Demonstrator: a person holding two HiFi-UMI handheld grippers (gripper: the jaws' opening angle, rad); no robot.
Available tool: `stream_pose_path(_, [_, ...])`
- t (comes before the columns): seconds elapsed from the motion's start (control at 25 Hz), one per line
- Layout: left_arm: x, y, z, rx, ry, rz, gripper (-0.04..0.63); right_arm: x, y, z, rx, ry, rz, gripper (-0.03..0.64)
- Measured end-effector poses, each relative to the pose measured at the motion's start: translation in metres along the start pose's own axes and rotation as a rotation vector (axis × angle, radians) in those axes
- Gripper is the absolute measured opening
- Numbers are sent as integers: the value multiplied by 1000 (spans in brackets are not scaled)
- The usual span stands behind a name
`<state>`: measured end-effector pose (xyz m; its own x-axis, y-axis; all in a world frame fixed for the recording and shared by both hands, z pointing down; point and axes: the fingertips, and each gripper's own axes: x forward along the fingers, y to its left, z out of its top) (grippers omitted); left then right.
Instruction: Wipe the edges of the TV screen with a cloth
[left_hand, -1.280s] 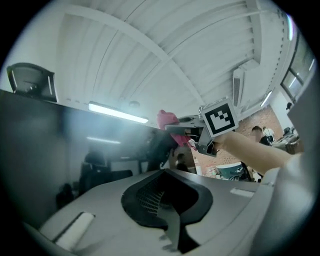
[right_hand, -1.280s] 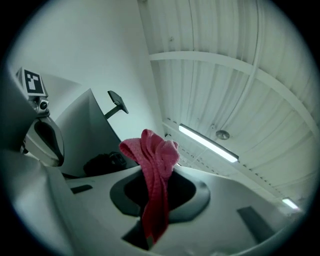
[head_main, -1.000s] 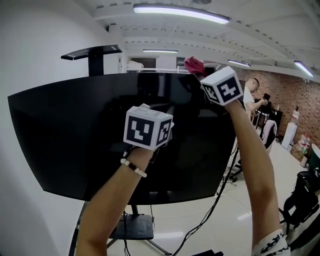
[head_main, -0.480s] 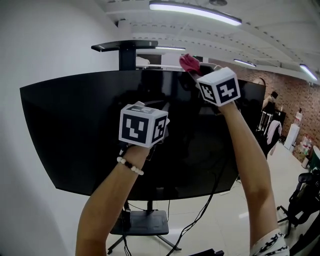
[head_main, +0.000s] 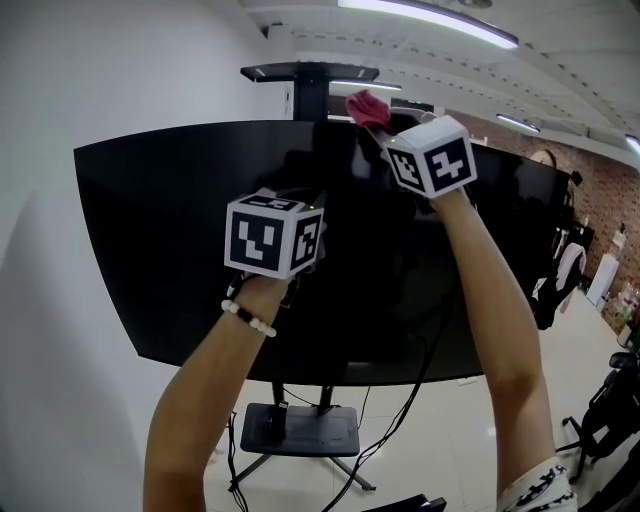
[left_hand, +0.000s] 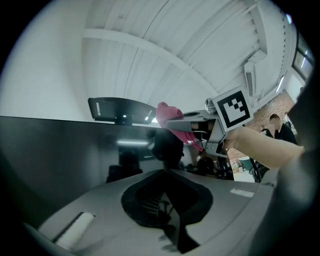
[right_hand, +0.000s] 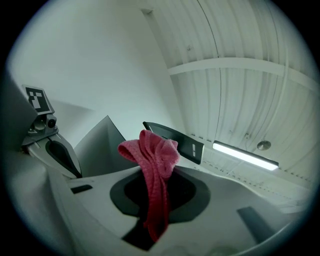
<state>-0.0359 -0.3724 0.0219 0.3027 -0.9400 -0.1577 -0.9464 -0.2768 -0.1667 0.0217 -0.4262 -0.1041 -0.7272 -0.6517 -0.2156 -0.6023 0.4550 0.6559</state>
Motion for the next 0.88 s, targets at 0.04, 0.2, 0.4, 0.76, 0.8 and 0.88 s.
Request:
stream_pose_path(0.04, [-4,7,-2,2,4,21,-5,5,7,4,-1,-2,10,75])
stream_pose_path(0.2, [-19,31,-8,4,5,77,-4,20,32,16,-24,12,40,75])
stream_pose_path(0.4, [-42,68,-18,-4,-11,127,-5,43,64,36,-45,10,58,75])
stream_pose_path(0.76, [-107,149,-21,51,-33,123,-5,99,160,93,-63,-11,92,75])
stream_pose_path(0.8, [-116,161,-19,60,-31,118,-5,107,170,101,-56,-9,90,75])
stream_pose_path(0.88, [-130,186,-18,67,-26,109,-5,124,187,115,-41,-4,85,75])
